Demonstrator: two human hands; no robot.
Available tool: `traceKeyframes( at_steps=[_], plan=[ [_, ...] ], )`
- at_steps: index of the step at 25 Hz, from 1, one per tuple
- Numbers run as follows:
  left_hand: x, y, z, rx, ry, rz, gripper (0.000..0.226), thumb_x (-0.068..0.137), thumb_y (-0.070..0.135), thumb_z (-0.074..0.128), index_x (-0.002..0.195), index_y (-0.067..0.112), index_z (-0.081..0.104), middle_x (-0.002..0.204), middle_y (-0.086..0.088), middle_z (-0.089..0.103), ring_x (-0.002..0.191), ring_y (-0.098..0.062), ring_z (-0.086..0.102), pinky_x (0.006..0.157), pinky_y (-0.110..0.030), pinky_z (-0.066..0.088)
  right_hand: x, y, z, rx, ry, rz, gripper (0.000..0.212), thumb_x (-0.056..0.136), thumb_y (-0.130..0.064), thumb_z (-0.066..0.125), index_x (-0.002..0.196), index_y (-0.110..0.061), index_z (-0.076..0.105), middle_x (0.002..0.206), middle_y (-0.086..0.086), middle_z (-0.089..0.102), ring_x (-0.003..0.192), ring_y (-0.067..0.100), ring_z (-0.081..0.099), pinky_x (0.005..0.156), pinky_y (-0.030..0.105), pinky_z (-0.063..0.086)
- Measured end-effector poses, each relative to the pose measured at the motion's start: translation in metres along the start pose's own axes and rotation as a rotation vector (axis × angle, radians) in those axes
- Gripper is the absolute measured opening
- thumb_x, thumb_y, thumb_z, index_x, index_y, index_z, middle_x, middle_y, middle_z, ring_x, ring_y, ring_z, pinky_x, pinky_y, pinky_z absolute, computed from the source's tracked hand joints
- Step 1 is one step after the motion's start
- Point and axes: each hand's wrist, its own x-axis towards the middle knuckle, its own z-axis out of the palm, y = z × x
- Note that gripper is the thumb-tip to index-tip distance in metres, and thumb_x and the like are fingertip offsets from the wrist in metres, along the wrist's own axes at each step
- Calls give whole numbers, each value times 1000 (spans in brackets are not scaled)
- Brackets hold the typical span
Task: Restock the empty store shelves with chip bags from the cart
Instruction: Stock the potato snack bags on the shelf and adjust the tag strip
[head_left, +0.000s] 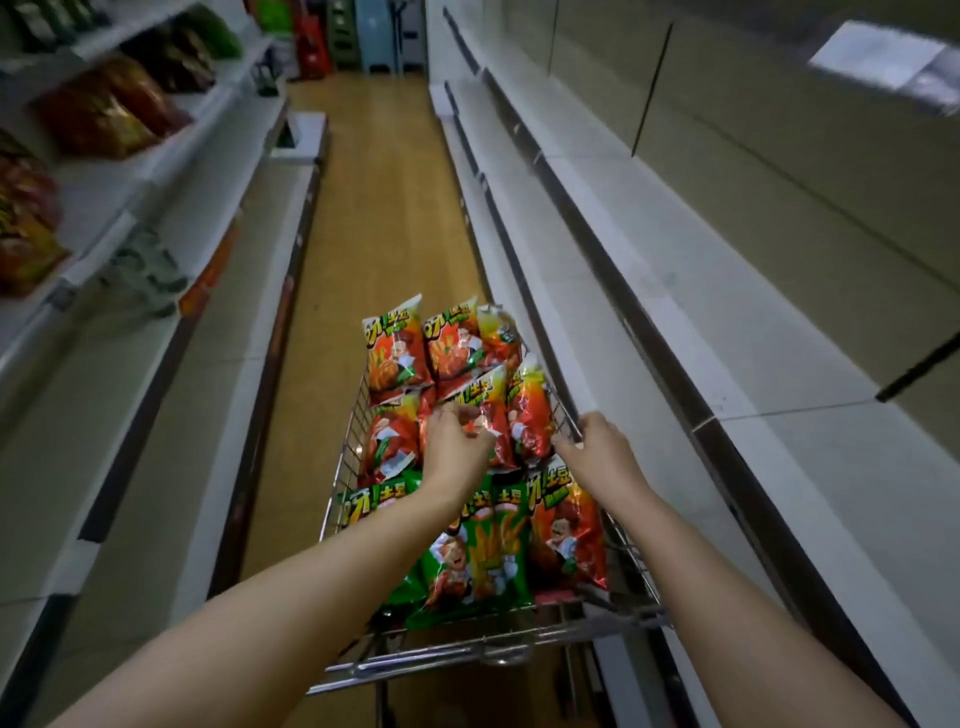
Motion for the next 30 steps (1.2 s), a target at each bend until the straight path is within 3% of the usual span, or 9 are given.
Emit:
traceKeyframes(
  at_steps=[2, 6, 9, 12, 16, 19, 21, 25, 30],
  plan=[
    [15, -20, 12, -1, -30, -69, 27, 90, 12, 54, 116, 13, 48, 124, -11, 48, 70, -10, 50, 57, -23, 42, 14, 24, 20, -25, -112, 150, 46, 92, -29, 56, 126, 0, 45, 123, 16, 55, 110, 29, 54, 73, 24, 36],
    [37, -47, 36, -16, -65, -177, 29, 88, 13, 56, 117, 11, 50, 125, -13, 49, 97, -23, 54, 82, -31, 48, 41, 65, 62, -98, -220, 285, 67, 83, -33, 66, 137, -6, 38, 130, 15, 54, 115, 29, 53, 77, 24, 40],
    [44, -62, 50, -24, -105, -252, 26, 88, 11, 56, 112, 11, 50, 124, -13, 50, 93, -22, 55, 71, -27, 49, 52, 85, 84, -108, -287, 478, 84, 78, -35, 73, 141, -3, 27, 141, 20, 37, 126, 33, 43, 99, 36, 40],
    [42, -75, 55, -18, -145, -325, 26, 88, 11, 56, 113, 11, 48, 125, -13, 47, 91, -26, 58, 79, -39, 54, 52, 89, 101, -89, -240, 607, 84, 78, -25, 75, 139, -2, 21, 140, 22, 35, 126, 36, 42, 99, 40, 39],
    [36, -82, 55, -5, -166, -367, 33, 89, 12, 56, 120, 9, 47, 128, -13, 46, 96, -25, 59, 80, -36, 51, 46, 94, 112, -231, -150, 520, 58, 83, -25, 69, 125, -2, 38, 125, 19, 55, 113, 35, 55, 88, 39, 45],
    [29, -79, 56, 48, -195, -361, 36, 90, 14, 55, 124, 8, 45, 130, -12, 46, 87, -18, 53, 76, -32, 46, 40, 89, 99, -323, -96, 390, 32, 91, -20, 57, 117, -5, 47, 118, 16, 61, 108, 33, 58, 82, 36, 45],
    [24, -74, 57, 65, -216, -350, 40, 90, 17, 56, 127, 7, 44, 129, -13, 48, 86, -18, 52, 80, -34, 47, 33, 80, 85, -364, -73, 299, 33, 91, -22, 57, 118, -6, 49, 117, 15, 61, 107, 33, 58, 82, 34, 45],
    [8, -57, 58, 105, -240, -278, 51, 90, 21, 58, 135, 6, 39, 134, -14, 46, 102, -24, 53, 83, -32, 45, 13, 60, 42, -381, -13, 232, 33, 90, -27, 56, 116, -8, 53, 113, 14, 62, 103, 32, 59, 76, 32, 45],
    [-25, -19, 54, 16, -259, -143, 66, 90, 40, 58, 142, 8, 34, 140, -12, 44, 124, -28, 48, 100, -36, 43, -31, 41, -23, -191, 111, 159, 25, 88, -30, 58, 106, -14, 62, 102, 8, 67, 92, 27, 61, 68, 27, 41]
  ],
)
